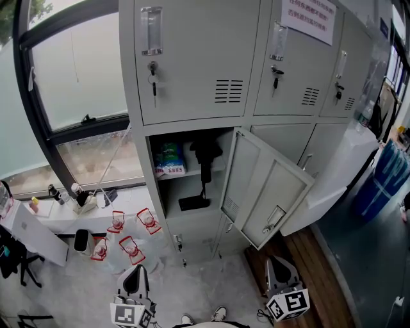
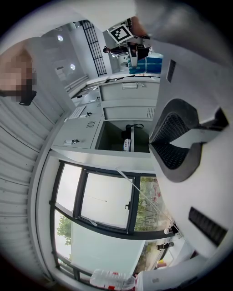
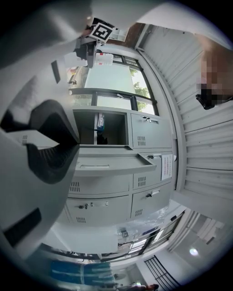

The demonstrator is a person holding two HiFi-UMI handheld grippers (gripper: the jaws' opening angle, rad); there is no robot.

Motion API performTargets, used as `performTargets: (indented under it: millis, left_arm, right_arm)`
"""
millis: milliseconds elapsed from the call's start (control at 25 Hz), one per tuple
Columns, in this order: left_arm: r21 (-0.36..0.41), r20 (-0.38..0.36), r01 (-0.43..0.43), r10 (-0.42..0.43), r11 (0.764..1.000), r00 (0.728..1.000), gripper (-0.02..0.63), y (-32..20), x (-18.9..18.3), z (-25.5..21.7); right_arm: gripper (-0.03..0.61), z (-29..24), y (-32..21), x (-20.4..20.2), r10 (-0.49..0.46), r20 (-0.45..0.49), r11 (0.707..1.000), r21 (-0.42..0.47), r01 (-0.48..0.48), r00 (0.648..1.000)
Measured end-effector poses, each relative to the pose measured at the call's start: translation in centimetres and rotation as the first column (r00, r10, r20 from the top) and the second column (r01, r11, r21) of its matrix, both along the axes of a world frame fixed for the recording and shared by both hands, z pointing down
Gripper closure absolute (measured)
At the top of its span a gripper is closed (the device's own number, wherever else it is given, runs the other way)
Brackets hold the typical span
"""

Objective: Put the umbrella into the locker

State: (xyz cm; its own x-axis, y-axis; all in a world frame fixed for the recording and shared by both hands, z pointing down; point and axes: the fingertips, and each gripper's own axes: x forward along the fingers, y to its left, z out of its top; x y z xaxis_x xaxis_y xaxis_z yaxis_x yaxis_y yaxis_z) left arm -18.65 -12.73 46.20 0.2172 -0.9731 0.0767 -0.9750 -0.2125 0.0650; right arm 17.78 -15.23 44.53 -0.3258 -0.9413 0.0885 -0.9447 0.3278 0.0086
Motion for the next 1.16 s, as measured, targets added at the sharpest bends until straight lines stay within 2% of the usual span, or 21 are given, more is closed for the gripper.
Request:
performTargets:
  millis: [1160]
  left_arm:
    - [-0.018, -0.018, -0.016, 0.015, 1.0, 1.0, 0.592, -0.46, -0.03, 0.68]
  right_arm:
    - [0.563, 0.17, 0.04, -0.46, 0.002, -0.022, 1.0, 0.004, -0.002, 1.0]
